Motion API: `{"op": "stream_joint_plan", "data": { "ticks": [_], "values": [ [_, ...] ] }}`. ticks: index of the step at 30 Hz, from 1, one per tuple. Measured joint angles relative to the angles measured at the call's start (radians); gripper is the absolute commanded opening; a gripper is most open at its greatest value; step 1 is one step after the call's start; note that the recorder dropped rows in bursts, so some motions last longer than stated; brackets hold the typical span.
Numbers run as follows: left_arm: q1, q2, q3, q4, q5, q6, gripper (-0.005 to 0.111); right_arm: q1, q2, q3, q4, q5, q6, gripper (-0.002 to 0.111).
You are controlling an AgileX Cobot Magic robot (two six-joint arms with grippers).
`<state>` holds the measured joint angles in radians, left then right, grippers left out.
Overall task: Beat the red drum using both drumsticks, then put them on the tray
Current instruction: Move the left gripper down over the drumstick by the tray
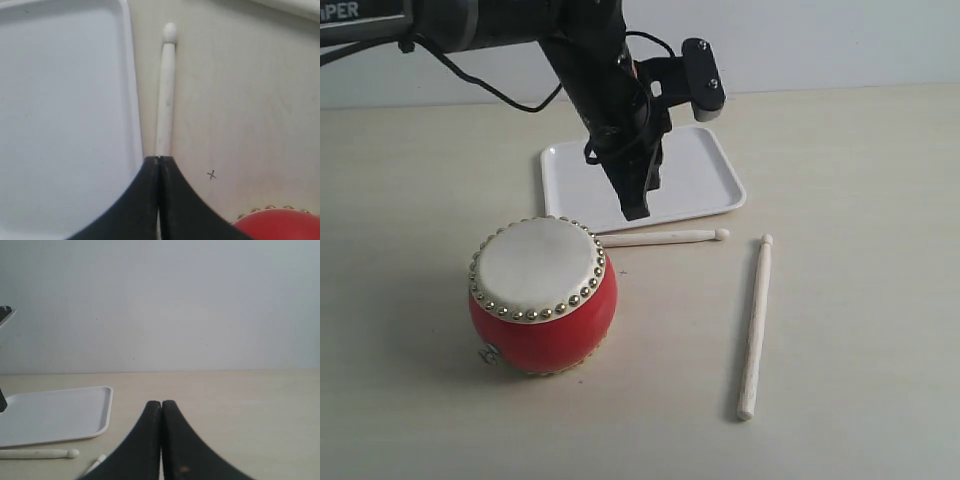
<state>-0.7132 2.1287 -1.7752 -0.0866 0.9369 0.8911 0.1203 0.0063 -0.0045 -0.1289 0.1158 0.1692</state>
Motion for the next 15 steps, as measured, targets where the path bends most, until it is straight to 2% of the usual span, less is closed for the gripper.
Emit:
{"op": "stream_joint_plan", "data": {
  "ticks": [7,13,15],
  "values": [
    [-0.021,0.059,0.0,-0.036,-0.024,0.046,0.002,0.0,0.0,0.0,0.0,0.0,0.0,0.0],
    [-0.028,0.093,0.0,-0.041,-0.032,0.052,0.027,0.0,0.0,0.0,0.0,0.0,0.0,0.0],
    [-0.028,0.101,0.0,-0.041,-0.036,0.056,0.031,0.0,0.0,0.0,0.0,0.0,0.0,0.0]
  ]
}}
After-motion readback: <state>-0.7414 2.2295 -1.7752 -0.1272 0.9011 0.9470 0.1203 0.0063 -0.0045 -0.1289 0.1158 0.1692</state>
